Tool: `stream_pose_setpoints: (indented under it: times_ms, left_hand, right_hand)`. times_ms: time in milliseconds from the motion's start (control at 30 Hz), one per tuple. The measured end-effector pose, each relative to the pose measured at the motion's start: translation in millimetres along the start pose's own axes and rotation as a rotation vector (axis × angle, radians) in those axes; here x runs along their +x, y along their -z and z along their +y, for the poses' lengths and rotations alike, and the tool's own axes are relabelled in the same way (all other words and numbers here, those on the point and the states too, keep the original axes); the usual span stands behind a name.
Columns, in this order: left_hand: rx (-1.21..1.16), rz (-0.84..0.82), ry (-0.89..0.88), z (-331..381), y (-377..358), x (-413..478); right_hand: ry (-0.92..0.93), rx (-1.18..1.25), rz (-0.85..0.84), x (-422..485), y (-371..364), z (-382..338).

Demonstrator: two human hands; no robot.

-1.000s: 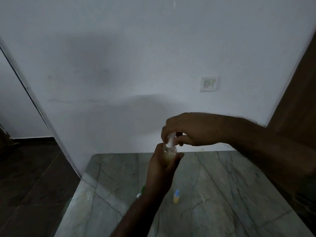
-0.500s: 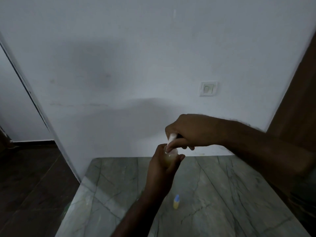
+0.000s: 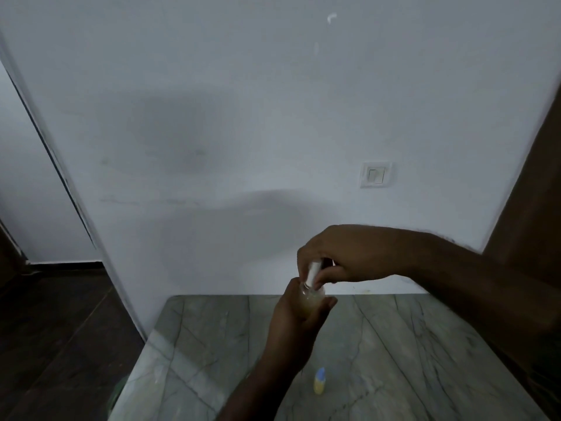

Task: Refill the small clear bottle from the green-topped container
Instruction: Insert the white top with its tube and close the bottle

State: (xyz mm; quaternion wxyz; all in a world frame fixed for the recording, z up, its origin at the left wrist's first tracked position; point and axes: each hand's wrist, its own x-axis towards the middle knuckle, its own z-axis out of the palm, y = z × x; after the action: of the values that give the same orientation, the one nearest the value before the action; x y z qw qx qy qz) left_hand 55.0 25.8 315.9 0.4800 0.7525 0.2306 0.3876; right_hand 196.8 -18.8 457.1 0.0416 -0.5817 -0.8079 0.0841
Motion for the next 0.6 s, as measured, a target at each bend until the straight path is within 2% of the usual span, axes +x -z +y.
stream_pose_setpoints:
  times_ms: [133,233,467,600]
  left_hand:
    - [-0.050,-0.149,0.002,2.9,3.8,4.3]
    - [-0.105,-0.190,0.031,7.1,0.8,7.1]
    - [0.061,0.052,-0.024,7.0,-9.5,15.1]
    - [0.078,0.129,-0.007,4.3,-16.9,11.1]
  right_hand:
    - [0.026,-0.017,0.158,1.2,-13.3,3.8]
    - [0.011,0.103,0.267,6.3,-21.2,9.2]
    - [-0.158,0.186,0.506,14.1,-40.7,12.3]
    - [-0.238,0.245,0.539,15.3,-51.4,12.3]
